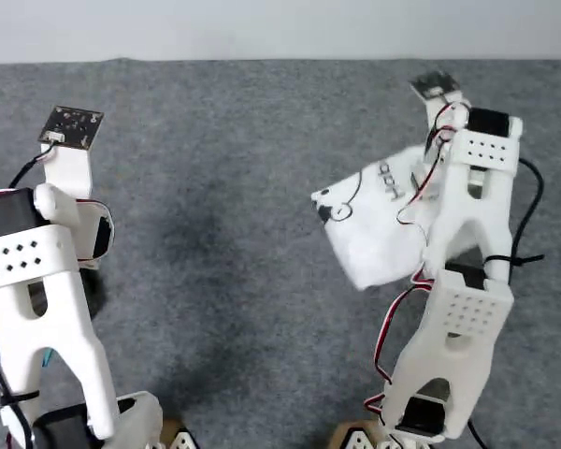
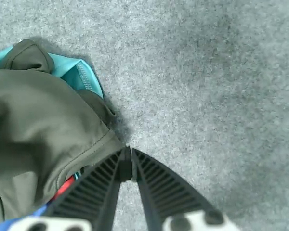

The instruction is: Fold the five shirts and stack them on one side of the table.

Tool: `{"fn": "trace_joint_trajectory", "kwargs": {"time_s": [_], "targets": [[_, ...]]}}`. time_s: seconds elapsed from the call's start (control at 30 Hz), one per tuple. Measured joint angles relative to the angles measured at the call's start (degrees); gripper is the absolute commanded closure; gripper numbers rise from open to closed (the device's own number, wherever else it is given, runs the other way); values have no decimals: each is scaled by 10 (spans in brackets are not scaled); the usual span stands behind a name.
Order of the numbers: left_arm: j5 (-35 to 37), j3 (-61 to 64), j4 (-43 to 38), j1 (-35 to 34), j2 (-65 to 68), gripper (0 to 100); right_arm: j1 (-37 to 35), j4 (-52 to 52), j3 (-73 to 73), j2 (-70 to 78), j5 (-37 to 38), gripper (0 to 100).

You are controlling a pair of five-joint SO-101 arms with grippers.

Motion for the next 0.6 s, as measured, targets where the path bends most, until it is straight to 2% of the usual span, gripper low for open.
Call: {"fn": "trace_joint_trajectory", "kwargs": {"time_s": [0.17,0.27,0.37,0.6], "targets": [[0,0,-3,0,0,995,-24,-49,-54,78,144,986],[0,0,-4,0,0,995,-40,-52,-103,113,168,895],[0,0,-4,0,0,995,-44,-34,-156,129,165,818],[0,8,-4,0,0,995,-39,34,-291,133,62,790]]}}
